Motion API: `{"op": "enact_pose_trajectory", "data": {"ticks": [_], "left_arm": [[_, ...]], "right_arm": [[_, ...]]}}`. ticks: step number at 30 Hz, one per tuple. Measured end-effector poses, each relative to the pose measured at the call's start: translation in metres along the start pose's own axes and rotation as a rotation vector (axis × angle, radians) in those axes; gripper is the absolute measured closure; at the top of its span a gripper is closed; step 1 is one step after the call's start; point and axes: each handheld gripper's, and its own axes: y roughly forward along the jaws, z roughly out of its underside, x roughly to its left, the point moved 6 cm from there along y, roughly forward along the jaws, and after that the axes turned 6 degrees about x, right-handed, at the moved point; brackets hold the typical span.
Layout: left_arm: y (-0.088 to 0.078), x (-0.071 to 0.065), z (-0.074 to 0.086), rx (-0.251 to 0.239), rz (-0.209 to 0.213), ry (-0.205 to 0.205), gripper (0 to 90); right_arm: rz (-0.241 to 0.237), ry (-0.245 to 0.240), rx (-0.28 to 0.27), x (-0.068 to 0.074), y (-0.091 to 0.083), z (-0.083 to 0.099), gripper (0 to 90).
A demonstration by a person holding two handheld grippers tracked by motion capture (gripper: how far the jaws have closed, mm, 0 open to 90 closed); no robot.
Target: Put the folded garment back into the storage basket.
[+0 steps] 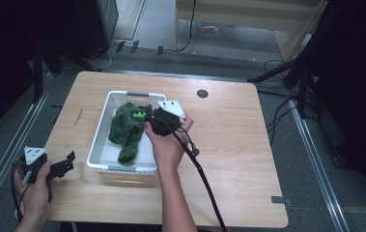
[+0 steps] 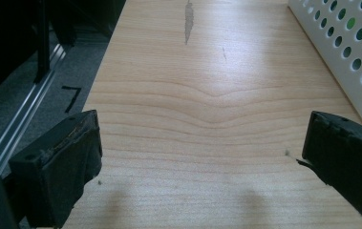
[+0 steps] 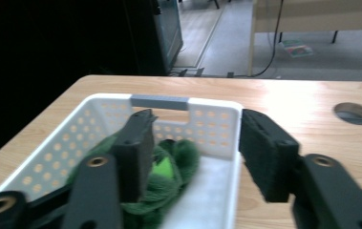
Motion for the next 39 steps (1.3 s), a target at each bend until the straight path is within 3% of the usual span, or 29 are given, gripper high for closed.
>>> {"op": "enact_pose_trajectory", "data": {"ticks": [6, 9, 10, 13, 16, 25, 39], "left_arm": [[0.0, 0.0, 0.0, 0.0, -0.002, 0.004, 0.8], [0.0, 0.0, 0.0, -0.001, -0.004, 0.005, 0.8], [0.0, 0.0, 0.0, -0.001, -0.003, 0.006, 0.8], [0.0, 0.0, 0.0, -0.003, -0.005, 0.004, 0.8], [0.0, -0.001, 0.0, -0.003, -0.007, 0.005, 0.8], [0.0, -0.001, 0.0, 0.0, -0.007, 0.008, 0.8], [0.0, -0.001, 0.0, 0.001, -0.007, 0.011, 0.8]], "right_arm": [[0.059, -0.048, -0.029, -0.025, -0.009, 0.004, 20.9], [0.063, -0.033, 0.026, -0.039, -0.013, 0.01, 15.2], [0.061, -0.034, 0.017, -0.043, -0.014, 0.011, 14.0], [0.06, -0.026, 0.014, -0.055, -0.021, 0.015, 12.6], [0.095, -0.025, 0.002, -0.071, -0.029, 0.019, 11.2], [0.097, -0.014, 0.003, -0.101, -0.048, 0.03, 0.0], [0.18, 0.012, 0.014, -0.157, -0.075, 0.052, 0.0]]}}
